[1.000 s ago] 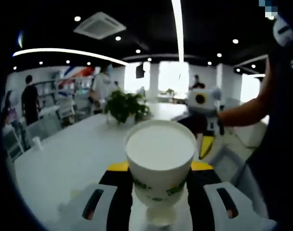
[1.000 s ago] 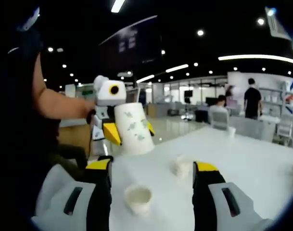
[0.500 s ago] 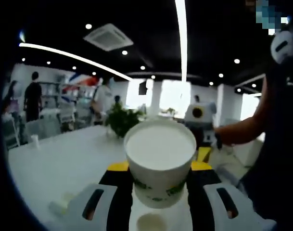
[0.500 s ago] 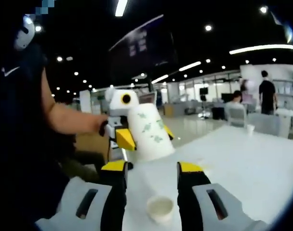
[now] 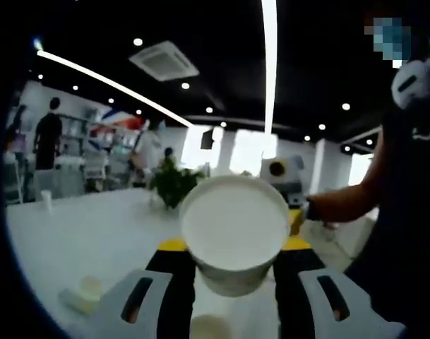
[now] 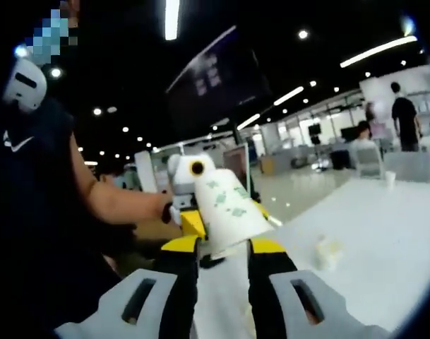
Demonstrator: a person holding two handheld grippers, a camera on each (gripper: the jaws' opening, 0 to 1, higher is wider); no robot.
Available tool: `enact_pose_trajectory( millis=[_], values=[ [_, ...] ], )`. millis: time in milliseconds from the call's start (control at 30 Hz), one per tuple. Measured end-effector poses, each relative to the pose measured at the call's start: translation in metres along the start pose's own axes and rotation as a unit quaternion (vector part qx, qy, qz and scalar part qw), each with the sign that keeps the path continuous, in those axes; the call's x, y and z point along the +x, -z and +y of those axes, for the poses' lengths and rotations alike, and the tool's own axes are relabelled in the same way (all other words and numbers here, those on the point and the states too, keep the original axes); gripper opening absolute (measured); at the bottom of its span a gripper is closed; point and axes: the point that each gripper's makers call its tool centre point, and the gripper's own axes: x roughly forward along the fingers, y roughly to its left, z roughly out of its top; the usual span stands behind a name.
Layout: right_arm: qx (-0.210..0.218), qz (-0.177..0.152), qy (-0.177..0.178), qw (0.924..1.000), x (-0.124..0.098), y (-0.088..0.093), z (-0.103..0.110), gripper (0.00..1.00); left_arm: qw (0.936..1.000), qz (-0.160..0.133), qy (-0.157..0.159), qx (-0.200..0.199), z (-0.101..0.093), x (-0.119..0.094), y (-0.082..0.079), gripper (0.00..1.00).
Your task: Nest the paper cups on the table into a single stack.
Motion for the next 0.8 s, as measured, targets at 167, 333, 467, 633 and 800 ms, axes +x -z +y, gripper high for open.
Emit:
enact_pose_trajectory(
  millis=[167,333,467,633,800],
  values=[
    [0.026,-0.014,-0.015,0.9994,-0.002,-0.005,0.003,0.16,0.9997,0.016,0.02,0.002,-0.007,-0.003,0.004,0.41],
    [0.037,-0.014,-0.025,0.9989,0.0,-0.008,0.006,0.13,0.9992,0.026,0.031,0.002,-0.011,-0.001,0.007,0.41],
    [0.047,-0.02,-0.035,0.9981,0.0,-0.011,0.008,0.11,0.9989,0.028,0.037,0.003,-0.012,0.001,0.007,0.41],
    [0.063,-0.029,-0.054,0.9961,-0.002,-0.016,0.014,0.05,0.9988,0.033,0.036,0.007,-0.012,0.001,0.009,0.42],
    [0.076,-0.03,-0.077,0.9937,-0.002,-0.018,0.022,0.0,0.9988,0.037,0.03,0.012,-0.009,0.0,0.01,0.37]
  ],
)
